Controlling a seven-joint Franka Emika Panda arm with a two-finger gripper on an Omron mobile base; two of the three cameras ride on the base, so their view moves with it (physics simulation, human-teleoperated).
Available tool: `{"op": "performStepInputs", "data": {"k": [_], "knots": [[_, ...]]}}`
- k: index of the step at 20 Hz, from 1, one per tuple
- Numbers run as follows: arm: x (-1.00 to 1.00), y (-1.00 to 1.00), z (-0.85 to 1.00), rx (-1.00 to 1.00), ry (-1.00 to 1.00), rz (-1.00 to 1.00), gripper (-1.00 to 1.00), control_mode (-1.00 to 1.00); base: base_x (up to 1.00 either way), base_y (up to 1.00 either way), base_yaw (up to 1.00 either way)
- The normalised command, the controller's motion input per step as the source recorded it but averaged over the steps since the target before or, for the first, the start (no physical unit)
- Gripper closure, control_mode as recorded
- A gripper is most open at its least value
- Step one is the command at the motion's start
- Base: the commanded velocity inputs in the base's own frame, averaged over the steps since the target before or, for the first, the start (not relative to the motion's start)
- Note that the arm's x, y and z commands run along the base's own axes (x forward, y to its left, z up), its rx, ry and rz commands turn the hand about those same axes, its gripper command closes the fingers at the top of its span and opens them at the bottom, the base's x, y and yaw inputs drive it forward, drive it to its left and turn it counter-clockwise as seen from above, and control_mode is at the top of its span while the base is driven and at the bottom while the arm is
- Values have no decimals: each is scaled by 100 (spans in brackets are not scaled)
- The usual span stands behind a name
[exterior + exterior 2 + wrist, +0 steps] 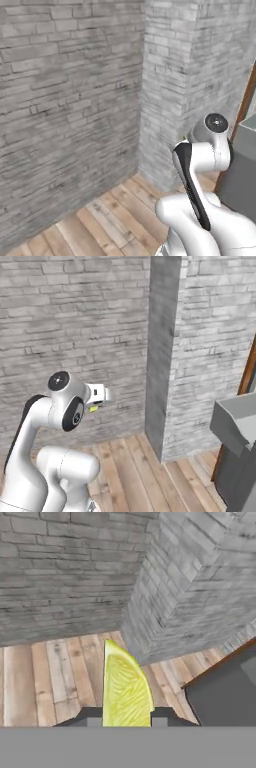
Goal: Place the eggplant and lemon wedge inside the fridge drawer. Close the drawer after placing the vegetables.
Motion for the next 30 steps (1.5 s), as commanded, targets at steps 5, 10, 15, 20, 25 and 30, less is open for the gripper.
{"op": "performStepInputs", "data": {"k": [5, 10, 15, 20, 25, 30], "knots": [[0, 0, 0, 0, 0, 0, 100, 100, 49, 53, -70], [0, 0, 0, 0, 0, 0, 100, 100, 67, 51, -69], [0, 0, 0, 0, 0, 0, 100, 100, 89, 50, -68], [0, 0, 0, 0, 0, 0, 100, 100, 88, 3, -52], [0, 0, 0, 0, 0, 0, 100, 100, 71, -18, -35], [0, 0, 0, 0, 0, 0, 100, 100, 62, -14, -36]]}}
